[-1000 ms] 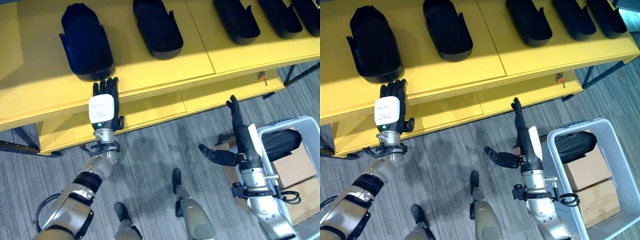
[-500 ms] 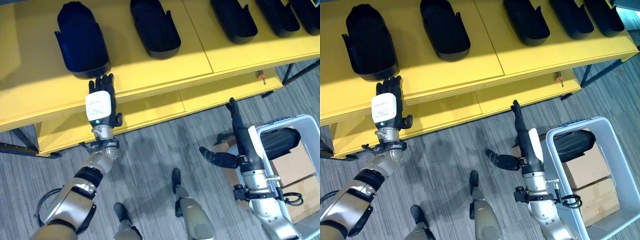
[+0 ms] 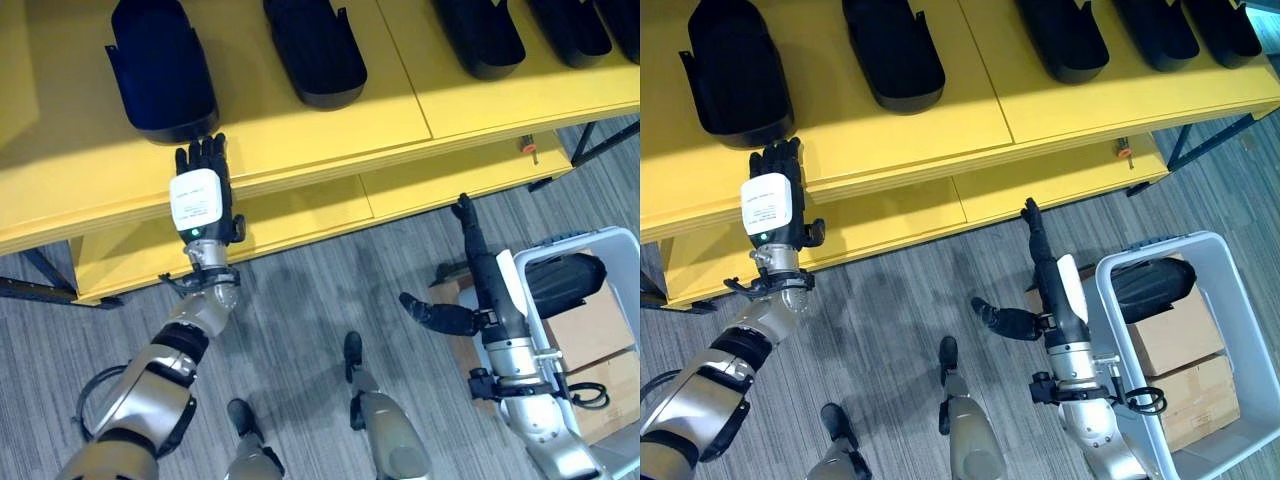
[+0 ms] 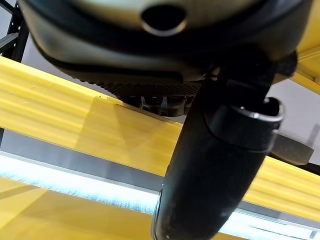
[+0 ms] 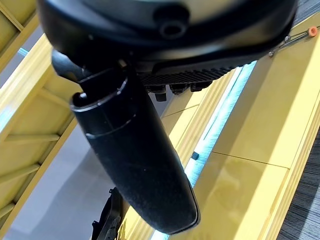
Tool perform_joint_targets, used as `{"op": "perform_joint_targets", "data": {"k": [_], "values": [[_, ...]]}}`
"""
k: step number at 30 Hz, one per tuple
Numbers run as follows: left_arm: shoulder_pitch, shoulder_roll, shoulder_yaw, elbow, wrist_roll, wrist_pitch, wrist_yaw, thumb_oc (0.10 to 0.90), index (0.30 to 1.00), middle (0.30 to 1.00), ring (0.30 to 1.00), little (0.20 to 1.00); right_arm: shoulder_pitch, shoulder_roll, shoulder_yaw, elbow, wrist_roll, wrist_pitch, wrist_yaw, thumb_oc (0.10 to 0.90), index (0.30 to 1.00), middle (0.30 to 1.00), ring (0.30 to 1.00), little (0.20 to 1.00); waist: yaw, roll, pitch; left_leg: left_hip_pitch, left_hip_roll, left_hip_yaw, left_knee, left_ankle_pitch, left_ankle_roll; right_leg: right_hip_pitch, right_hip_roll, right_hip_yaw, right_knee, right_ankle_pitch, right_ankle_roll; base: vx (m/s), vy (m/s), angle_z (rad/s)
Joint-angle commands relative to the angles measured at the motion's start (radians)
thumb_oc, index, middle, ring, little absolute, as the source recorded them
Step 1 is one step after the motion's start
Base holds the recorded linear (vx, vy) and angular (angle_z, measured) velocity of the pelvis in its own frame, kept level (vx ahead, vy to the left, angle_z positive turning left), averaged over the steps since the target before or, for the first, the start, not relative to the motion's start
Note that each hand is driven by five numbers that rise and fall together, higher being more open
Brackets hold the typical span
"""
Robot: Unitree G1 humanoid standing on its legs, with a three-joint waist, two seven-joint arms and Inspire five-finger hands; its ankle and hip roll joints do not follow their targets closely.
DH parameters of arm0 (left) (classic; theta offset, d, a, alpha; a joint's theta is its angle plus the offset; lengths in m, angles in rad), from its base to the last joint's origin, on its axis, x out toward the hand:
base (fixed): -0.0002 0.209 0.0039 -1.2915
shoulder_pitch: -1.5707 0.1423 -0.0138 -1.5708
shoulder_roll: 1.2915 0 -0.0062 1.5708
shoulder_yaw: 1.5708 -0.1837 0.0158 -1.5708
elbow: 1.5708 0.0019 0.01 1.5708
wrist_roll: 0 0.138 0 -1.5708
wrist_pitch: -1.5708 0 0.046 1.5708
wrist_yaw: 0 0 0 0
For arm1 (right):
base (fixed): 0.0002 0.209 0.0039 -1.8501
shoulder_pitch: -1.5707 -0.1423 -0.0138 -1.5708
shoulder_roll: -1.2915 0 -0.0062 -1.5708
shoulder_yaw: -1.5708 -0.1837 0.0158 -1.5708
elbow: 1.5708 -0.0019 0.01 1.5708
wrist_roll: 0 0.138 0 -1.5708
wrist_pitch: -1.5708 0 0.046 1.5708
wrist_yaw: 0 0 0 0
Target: Move parts from the plastic box to the shelf.
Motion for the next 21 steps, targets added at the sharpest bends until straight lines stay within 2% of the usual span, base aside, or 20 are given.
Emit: {"op": "perform_joint_targets", "data": {"k": [1, 21], "values": [[-0.071, 0.059, 0.000, 0.085, -0.076, 0.000, -0.034, 0.900, 1.000, 1.000, 1.000, 1.000, -0.061, -0.021, -0.069, -0.184, 0.010, -0.115, -0.039, 0.900, 1.000, 1.000, 1.000, 1.000, 0.002, -0.030, 0.012, -0.089, 0.003, -0.027, 0.065, 0.058, 0.052, 0.110, -0.082, -0.026, 0.046, -0.080, 0.129, 0.00, 0.000, 0.00], [-0.070, 0.062, -0.006, 0.104, -0.074, -0.004, -0.047, 0.900, 1.000, 1.000, 1.000, 1.000, -0.063, -0.031, -0.068, -0.185, 0.018, -0.116, -0.026, 0.900, 1.000, 1.000, 1.000, 1.000, 0.007, -0.034, 0.013, -0.107, 0.005, -0.034, 0.084, 0.053, 0.055, 0.102, -0.083, -0.024, 0.050, -0.079, 0.127, 0.00, 0.000, 0.00]]}}
